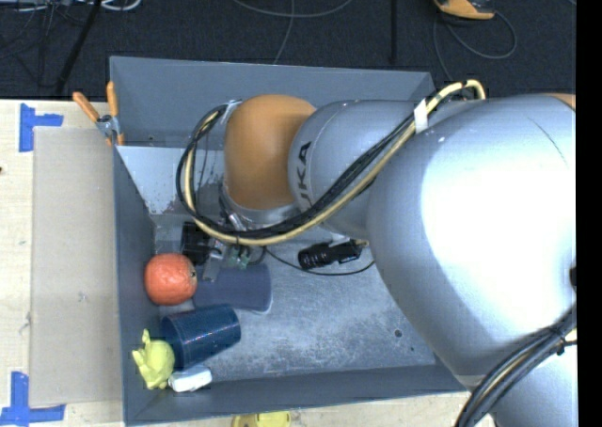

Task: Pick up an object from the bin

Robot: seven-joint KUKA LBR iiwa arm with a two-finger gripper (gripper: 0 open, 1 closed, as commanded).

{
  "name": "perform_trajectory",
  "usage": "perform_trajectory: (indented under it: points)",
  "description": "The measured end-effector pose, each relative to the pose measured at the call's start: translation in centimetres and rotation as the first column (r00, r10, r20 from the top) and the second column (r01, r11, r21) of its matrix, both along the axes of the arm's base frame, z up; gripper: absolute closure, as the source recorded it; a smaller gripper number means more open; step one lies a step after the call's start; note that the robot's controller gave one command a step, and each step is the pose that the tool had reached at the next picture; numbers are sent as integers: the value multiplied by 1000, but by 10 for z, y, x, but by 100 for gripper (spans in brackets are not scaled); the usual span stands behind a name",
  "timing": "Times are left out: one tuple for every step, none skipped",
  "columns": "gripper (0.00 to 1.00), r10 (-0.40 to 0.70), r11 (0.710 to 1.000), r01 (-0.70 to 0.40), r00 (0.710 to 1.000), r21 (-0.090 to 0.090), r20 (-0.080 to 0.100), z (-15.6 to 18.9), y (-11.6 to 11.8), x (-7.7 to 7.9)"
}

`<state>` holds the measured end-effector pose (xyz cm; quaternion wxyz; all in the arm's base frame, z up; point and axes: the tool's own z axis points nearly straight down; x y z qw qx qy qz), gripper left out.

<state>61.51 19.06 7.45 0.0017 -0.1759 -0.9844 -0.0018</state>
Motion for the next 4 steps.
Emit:
perform_trajectory:
  points:
    - [100,1,1000,-1,1000,-1,1,3,0,0]
    - [100,1,1000,-1,1000,-3,-3,13,-1,-2]
    - [100,1,1000,-1,1000,-4,0,34,-2,-2]
    - [100,1,1000,-1,1000,-3,6,48,-2,0]
